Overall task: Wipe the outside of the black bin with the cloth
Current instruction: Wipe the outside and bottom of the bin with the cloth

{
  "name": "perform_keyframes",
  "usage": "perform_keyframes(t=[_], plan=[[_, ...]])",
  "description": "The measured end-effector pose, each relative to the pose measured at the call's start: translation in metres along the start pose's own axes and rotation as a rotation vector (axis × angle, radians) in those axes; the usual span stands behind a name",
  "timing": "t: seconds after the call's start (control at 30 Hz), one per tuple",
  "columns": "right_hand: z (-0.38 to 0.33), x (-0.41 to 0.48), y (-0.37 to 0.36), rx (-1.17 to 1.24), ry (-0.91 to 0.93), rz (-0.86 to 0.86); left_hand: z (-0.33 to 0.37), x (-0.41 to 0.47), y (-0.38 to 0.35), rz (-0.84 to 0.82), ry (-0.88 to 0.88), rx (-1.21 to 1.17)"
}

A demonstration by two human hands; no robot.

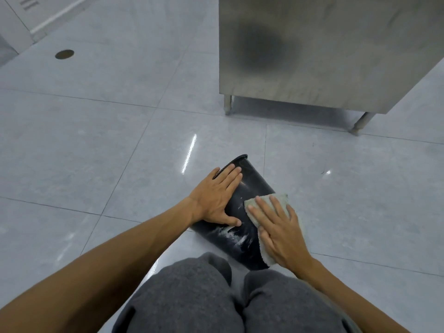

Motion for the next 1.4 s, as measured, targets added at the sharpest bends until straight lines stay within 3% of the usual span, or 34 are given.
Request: perform_keyframes(t=[0.13,0.33,0.57,0.77,0.9,1.1,1.3,1.4], plan=[[-0.008,0.034,0.008,0.086,-0.190,-0.008,0.001,0.000,-0.003,-0.014,0.006,0.008],[-0.013,0.011,0.000,-0.024,0.015,-0.041,-0.002,0.007,0.000,-0.011,-0.019,0.010],[-0.015,0.032,0.008,0.054,-0.145,-0.039,0.001,0.009,-0.002,-0.010,-0.002,0.010],[0.006,0.003,0.003,0.022,0.070,-0.068,0.001,0.005,-0.004,0.018,-0.012,-0.025],[0.004,0.029,0.010,0.099,-0.143,-0.066,0.003,0.003,-0.003,0.020,0.009,-0.026],[-0.008,0.011,0.004,0.041,-0.007,-0.082,-0.001,-0.001,-0.009,0.034,0.004,-0.062],[0.001,0.052,0.014,0.150,-0.318,-0.066,0.006,0.013,-0.003,0.023,0.036,-0.045],[-0.014,0.052,0.016,0.099,-0.268,-0.053,0.002,0.013,-0.004,0.009,0.035,-0.074]])
Point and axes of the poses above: each hand's wrist, its own x-axis towards the middle knuckle, its own y-axis out of the back of the hand, z = x × y, the point moved 1 cm from there along x, towards the middle knuckle, and after that the axes turned 1 degree about y, right-handed, at the moved point
